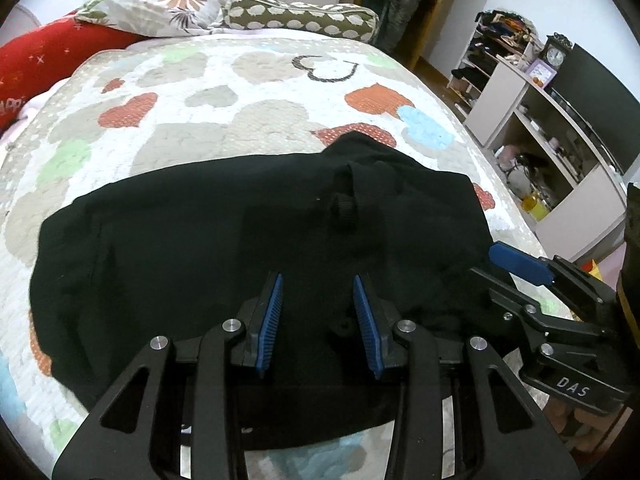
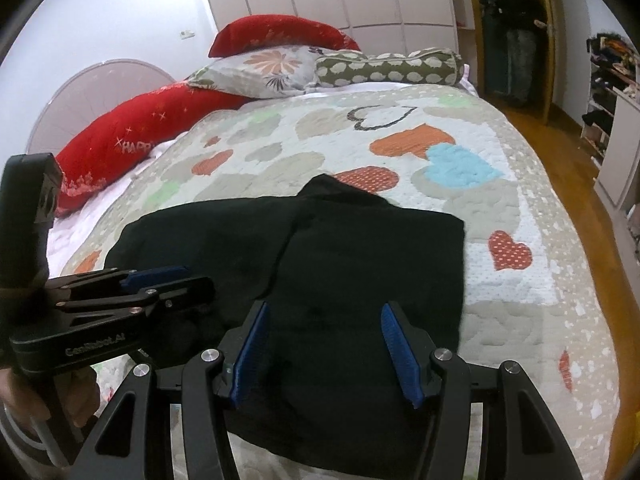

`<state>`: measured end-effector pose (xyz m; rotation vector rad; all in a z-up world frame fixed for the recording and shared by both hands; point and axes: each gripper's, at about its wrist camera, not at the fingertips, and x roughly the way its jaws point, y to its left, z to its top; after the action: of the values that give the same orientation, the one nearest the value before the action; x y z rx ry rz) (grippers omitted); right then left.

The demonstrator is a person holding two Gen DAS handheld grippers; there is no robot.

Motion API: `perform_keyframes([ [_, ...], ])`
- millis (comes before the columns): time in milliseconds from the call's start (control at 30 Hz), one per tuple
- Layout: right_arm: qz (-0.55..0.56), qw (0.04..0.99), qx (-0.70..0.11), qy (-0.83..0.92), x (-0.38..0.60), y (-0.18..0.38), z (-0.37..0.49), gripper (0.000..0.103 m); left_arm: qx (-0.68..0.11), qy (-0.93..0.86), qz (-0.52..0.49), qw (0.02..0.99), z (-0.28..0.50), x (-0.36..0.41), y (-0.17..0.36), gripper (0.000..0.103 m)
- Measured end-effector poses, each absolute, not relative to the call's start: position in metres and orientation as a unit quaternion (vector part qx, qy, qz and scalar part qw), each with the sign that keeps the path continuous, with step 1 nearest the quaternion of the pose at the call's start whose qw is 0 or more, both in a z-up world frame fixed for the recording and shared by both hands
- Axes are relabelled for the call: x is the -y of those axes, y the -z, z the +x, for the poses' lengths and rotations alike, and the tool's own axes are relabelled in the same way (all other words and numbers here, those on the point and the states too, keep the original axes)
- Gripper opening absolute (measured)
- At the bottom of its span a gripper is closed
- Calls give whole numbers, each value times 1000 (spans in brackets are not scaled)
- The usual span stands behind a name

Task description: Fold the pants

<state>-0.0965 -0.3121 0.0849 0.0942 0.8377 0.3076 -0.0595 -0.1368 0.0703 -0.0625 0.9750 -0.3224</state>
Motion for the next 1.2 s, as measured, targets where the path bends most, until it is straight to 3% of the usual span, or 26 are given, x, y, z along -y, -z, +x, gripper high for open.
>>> perform_keyframes([
  [200, 58, 894, -418, -153, 305, -78, -91, 56, -464, 145, -48, 873, -62, 119, -77, 36],
  [267, 60, 892, -421, -151, 305, -77, -89, 56, -465, 145, -57, 872, -63, 114, -78, 59],
  [333, 60, 893, -419, -153, 304, -78, -89, 56, -455, 149, -82, 874, -65, 105, -80, 66],
  [1200, 87, 891, -414, -164, 310, -79, -85, 56, -444, 113, -76, 886, -72, 99, -85, 66],
])
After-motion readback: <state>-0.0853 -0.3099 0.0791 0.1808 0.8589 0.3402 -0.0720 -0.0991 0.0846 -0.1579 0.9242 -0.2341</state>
